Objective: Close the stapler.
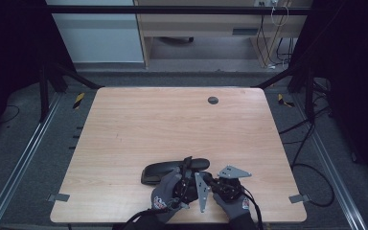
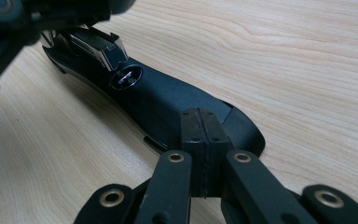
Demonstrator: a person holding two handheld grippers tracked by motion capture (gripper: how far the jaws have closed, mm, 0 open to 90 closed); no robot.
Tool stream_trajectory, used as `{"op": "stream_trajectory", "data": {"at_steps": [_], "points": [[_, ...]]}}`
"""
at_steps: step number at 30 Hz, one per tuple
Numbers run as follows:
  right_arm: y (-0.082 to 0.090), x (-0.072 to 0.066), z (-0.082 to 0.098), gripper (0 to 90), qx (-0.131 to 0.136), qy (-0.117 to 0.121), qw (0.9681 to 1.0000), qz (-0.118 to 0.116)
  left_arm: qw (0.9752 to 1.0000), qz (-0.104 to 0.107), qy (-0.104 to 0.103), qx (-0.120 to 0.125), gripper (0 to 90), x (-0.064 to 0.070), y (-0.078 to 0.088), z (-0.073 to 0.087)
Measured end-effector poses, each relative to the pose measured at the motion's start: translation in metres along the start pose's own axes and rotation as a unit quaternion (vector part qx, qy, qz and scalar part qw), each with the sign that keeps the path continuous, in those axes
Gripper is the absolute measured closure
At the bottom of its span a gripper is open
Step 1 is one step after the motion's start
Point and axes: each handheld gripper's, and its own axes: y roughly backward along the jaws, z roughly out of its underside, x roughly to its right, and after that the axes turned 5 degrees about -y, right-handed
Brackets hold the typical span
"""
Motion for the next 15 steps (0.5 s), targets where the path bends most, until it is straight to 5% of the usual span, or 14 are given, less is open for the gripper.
{"op": "stream_trajectory", "data": {"at_steps": [15], "points": [[0.0017,0.0015,0.0003,90.0,0.005,0.003,0.9999,0.012,0.9995,0.018,-0.024,-0.007,49.5,0.0084,-0.0044,0.0018]]}}
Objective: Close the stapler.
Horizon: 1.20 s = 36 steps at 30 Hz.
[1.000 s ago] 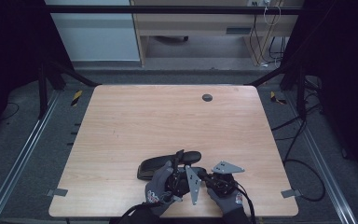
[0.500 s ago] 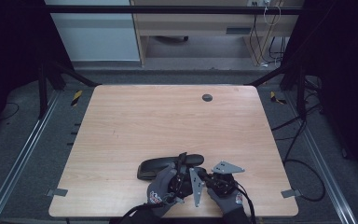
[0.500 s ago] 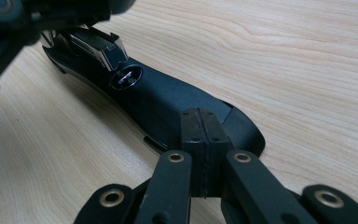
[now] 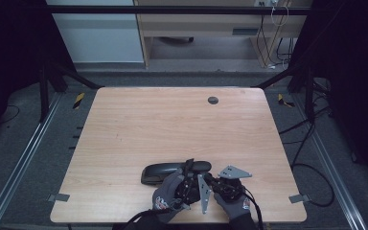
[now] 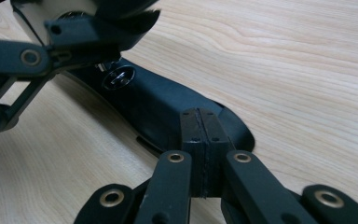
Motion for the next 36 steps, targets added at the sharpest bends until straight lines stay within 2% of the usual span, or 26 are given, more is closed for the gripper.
{"op": "stream_trajectory", "data": {"at_steps": [9,18,25,33,36], "points": [[0.002,0.004,0.001,90.0,-0.004,-0.004,1.0000,-0.008,0.9999,0.002,-0.012,-0.004,49.3,0.004,-0.002,0.000],[0.002,0.005,0.002,90.0,-0.001,-0.006,0.9999,-0.011,1.0000,0.004,-0.009,-0.002,49.0,0.004,-0.002,0.000],[0.005,0.007,0.000,90.0,0.006,-0.009,0.9999,-0.006,0.9994,0.033,0.011,0.003,45.5,-0.003,0.000,0.000],[0.016,0.022,0.001,85.4,0.022,-0.025,0.9992,0.021,0.9988,0.044,0.011,0.019,41.7,-0.004,0.006,-0.007],[0.020,0.027,0.001,80.8,0.031,-0.027,0.9986,0.033,0.9969,0.065,0.030,0.032,40.1,-0.009,0.010,-0.012]]}}
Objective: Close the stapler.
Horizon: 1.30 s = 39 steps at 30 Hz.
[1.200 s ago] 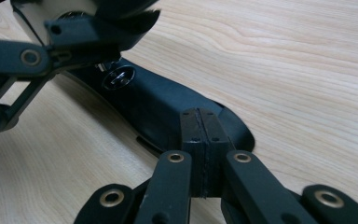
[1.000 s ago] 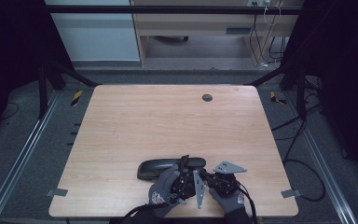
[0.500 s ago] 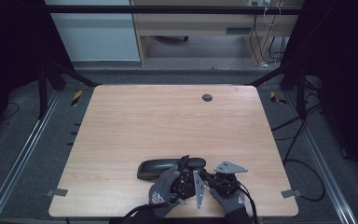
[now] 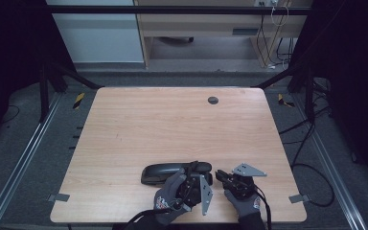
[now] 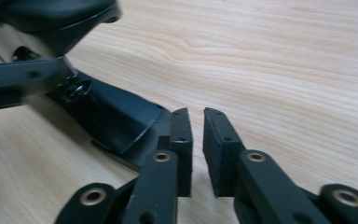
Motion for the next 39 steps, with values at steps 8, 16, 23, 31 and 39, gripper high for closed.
{"op": "stream_trajectory", "data": {"at_steps": [8,16,23,31,39], "points": [[0.003,0.006,-0.001,77.5,0.007,-0.002,0.9999,0.012,0.9971,0.036,0.062,0.025,39.3,-0.015,0.009,-0.009],[0.005,0.008,-0.001,77.4,0.010,-0.005,0.9998,0.015,0.9872,0.076,0.135,0.039,39.3,-0.036,0.014,-0.009],[0.008,0.008,-0.004,79.3,0.018,-0.008,0.9997,0.015,0.9774,0.075,0.192,0.045,40.1,-0.063,0.022,0.002],[0.012,0.008,-0.009,88.4,0.023,-0.006,0.9997,0.007,0.9701,0.063,0.230,0.043,41.9,-0.085,0.028,0.018],[0.021,0.007,-0.019,90.0,0.043,-0.009,0.9990,0.005,0.9637,0.046,0.261,0.030,44.2,-0.109,0.041,0.048]]}}
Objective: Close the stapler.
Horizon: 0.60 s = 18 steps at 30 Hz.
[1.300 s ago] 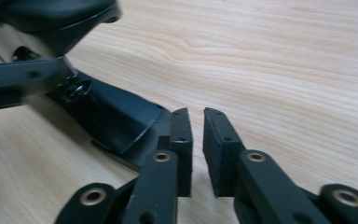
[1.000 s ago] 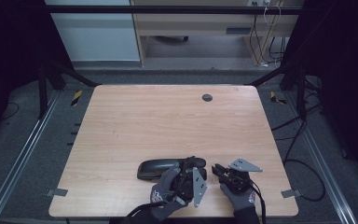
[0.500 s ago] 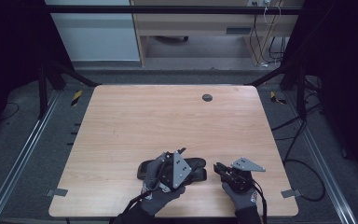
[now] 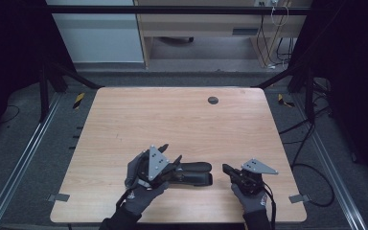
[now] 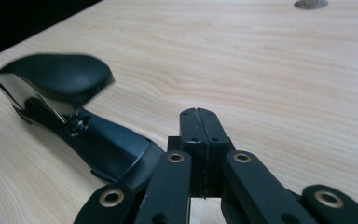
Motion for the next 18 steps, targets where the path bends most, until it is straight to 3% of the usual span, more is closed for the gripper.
{"op": "stream_trajectory", "data": {"at_steps": [3,5,10,18], "points": [[0.003,-0.001,-0.004,90.0,0.006,0.001,1.0000,-0.002,0.9999,-0.010,0.007,-0.001,44.7,-0.009,0.005,0.004],[0.005,-0.003,-0.009,90.0,0.010,0.002,0.9999,-0.008,0.9996,-0.019,0.023,0.000,45.1,-0.022,0.013,0.009],[0.006,-0.009,-0.019,90.0,0.014,0.006,0.9997,-0.017,0.9984,-0.033,0.046,-0.004,45.9,-0.041,0.023,0.020],[0.002,-0.020,-0.034,90.0,0.015,0.015,0.9992,-0.035,0.9961,-0.057,0.065,-0.018,46.4,-0.058,0.032,0.041]]}}
